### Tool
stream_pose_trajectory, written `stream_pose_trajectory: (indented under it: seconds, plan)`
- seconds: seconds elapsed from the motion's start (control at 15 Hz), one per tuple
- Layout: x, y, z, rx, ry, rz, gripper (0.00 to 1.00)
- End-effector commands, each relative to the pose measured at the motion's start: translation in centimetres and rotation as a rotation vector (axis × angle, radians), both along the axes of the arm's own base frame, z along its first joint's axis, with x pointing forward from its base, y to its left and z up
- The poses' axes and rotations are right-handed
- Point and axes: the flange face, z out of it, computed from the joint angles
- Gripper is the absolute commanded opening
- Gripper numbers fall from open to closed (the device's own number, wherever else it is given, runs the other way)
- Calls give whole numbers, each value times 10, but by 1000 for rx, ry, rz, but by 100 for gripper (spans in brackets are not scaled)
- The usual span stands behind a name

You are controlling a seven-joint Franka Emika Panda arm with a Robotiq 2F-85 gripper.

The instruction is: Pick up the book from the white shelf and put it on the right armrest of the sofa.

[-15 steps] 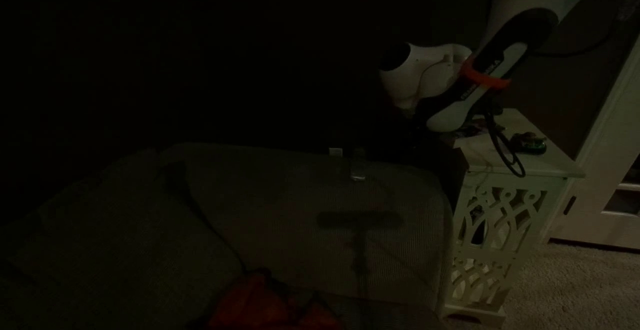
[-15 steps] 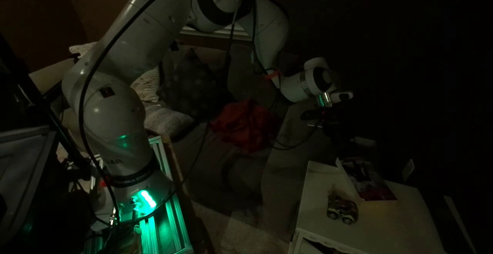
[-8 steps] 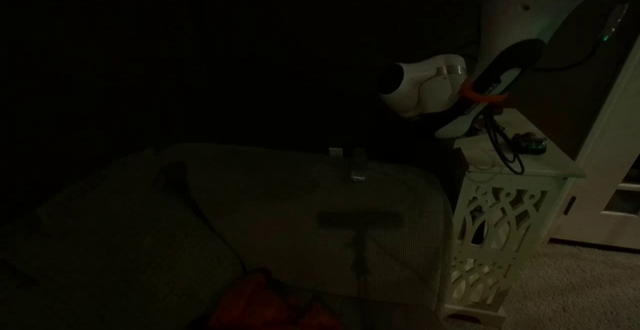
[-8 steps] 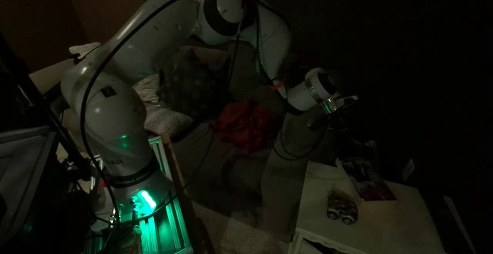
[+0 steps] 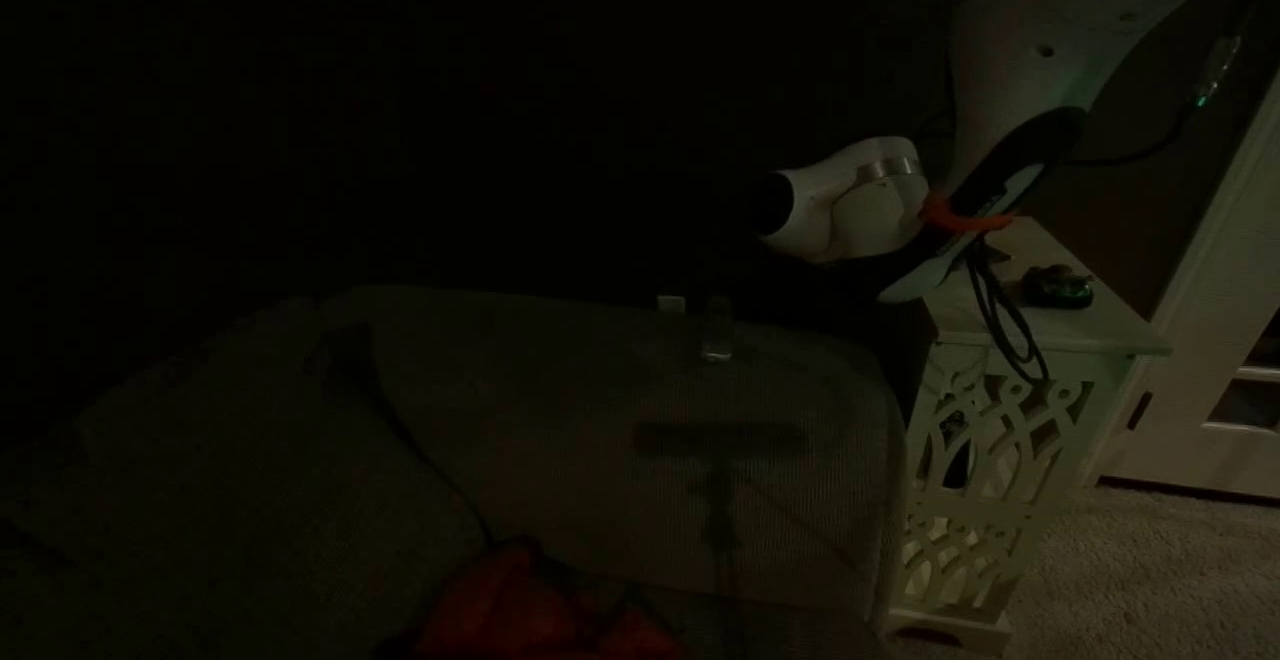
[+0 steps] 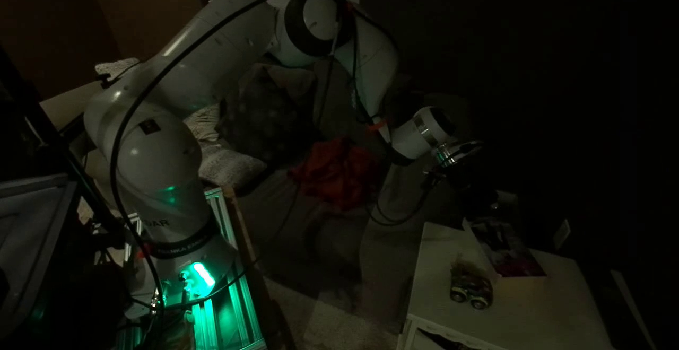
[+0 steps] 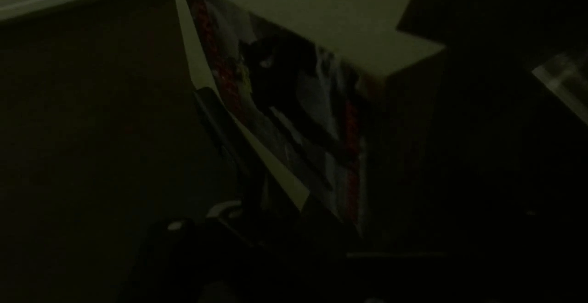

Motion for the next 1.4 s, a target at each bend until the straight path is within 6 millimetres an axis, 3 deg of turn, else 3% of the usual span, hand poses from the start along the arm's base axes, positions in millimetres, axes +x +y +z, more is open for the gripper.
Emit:
stream_pose_trajectory:
  seconds: [0.0,0.33,0.87,0.93,1.33]
  plan:
    - [-6,15,-19,-89,-36,-31,100]
    - [-3,21,-32,-224,-136,-60,100]
    - [8,-3,-40,-313,-167,-165,100]
    - [9,-6,-41,-318,-167,-175,81]
    - [15,-12,-55,-312,-144,-204,38]
